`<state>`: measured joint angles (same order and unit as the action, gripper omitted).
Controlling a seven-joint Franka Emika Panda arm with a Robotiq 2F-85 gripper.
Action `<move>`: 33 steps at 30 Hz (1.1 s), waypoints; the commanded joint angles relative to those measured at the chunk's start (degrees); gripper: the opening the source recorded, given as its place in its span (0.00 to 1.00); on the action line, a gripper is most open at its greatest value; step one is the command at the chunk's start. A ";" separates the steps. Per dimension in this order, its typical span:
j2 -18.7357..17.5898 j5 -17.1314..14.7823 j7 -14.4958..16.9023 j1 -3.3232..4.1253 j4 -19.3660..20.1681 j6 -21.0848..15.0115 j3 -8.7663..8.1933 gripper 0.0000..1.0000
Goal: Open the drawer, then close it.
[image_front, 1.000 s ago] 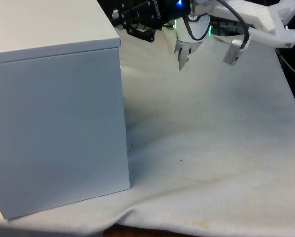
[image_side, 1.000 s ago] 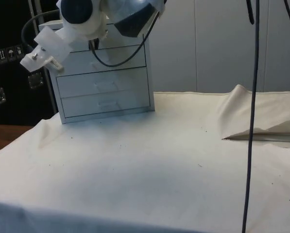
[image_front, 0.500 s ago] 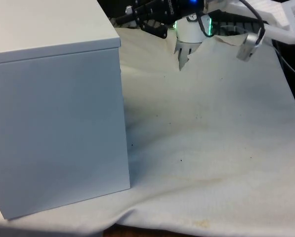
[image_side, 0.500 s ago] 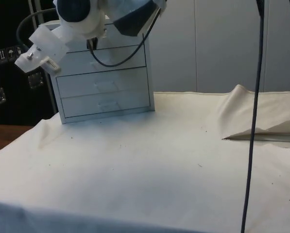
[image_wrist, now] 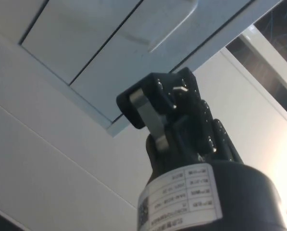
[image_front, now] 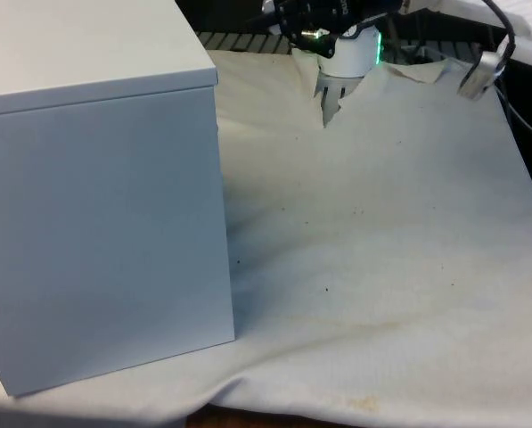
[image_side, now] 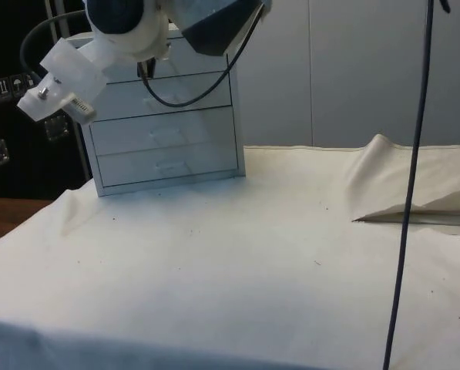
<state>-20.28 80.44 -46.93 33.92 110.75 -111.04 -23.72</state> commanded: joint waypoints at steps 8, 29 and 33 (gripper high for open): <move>1.15 0.23 -1.03 0.23 0.92 3.27 2.41 0.00; 0.97 0.06 -1.09 0.23 0.74 3.44 2.41 0.00; 0.92 0.00 -1.09 0.23 0.74 3.50 2.41 0.00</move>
<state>-19.37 80.44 -48.01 34.15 111.50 -107.54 -21.31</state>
